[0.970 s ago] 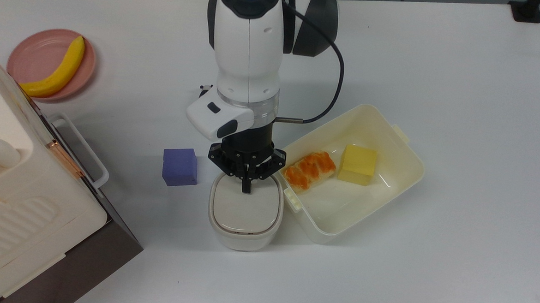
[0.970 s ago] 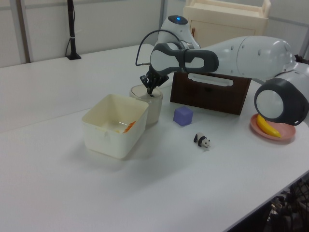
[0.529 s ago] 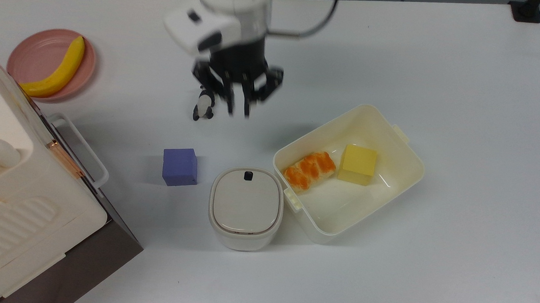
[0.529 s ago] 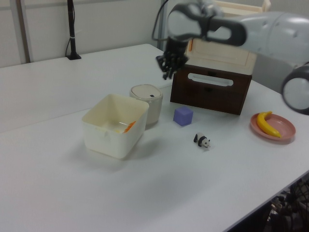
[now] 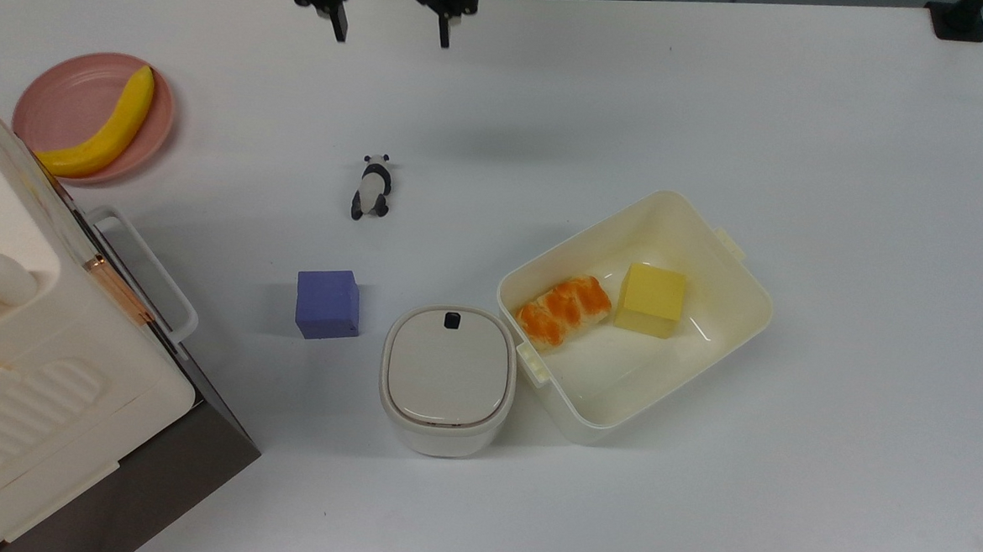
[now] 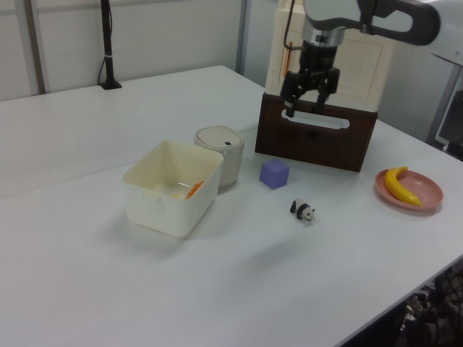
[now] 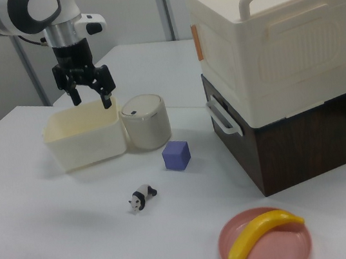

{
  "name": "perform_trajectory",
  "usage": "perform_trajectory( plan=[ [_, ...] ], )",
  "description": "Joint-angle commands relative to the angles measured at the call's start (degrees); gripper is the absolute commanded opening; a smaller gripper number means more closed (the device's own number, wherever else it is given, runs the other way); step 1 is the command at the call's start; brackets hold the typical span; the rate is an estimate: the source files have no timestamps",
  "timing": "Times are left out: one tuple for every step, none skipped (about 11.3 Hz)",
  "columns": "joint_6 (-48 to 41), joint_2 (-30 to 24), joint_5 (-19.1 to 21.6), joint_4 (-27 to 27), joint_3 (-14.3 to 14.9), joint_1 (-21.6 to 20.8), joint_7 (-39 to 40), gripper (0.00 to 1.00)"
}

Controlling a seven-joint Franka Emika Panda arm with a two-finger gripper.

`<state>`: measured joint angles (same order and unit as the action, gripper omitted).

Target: Close the trash can

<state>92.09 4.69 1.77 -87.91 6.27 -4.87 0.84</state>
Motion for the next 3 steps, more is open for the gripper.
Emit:
perform_trajectory(
  plan=[
    [-0.16, -1.79, 0.61, -2.71, 1.46, 0.04, 1.97, 1.00],
    [0.02, -1.70, 0.61, -2.62, 1.64, 0.13, 1.97, 1.00],
    [0.11, -1.70, 0.61, -2.53, 1.64, 0.13, 1.80, 1.00]
  ],
)
